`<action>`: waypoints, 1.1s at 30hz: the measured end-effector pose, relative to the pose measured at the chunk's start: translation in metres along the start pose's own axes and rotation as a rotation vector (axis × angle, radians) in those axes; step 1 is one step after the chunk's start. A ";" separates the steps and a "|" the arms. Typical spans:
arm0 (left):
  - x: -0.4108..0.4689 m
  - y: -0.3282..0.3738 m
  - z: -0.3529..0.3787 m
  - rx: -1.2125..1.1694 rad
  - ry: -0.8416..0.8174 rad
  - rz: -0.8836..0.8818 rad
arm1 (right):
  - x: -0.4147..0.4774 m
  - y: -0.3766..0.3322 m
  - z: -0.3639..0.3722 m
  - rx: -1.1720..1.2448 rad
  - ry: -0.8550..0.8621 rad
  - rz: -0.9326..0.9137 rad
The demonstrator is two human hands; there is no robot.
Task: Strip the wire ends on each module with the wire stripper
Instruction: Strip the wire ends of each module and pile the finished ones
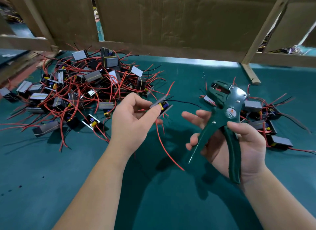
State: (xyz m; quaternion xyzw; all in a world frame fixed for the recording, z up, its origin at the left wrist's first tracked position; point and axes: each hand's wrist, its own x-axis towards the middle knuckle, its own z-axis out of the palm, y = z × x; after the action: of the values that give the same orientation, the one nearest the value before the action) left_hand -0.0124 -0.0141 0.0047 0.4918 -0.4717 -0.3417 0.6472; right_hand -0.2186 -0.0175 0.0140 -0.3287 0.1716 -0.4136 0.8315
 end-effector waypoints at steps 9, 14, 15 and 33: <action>-0.005 0.002 0.002 0.073 -0.321 -0.094 | 0.002 -0.003 -0.003 -0.023 0.055 -0.055; -0.005 0.005 0.000 0.276 -0.453 -0.013 | 0.002 -0.001 -0.003 -0.065 0.015 -0.057; -0.006 0.006 0.000 0.271 -0.469 -0.028 | 0.001 -0.001 -0.003 -0.068 0.011 -0.054; -0.012 0.003 0.008 0.648 -0.522 -0.177 | 0.007 0.017 0.000 -0.078 -0.041 0.065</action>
State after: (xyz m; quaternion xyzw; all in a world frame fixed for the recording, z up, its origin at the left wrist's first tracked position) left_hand -0.0243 -0.0050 0.0045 0.6055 -0.6585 -0.3432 0.2863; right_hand -0.2045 -0.0158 0.0020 -0.3633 0.1811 -0.3724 0.8346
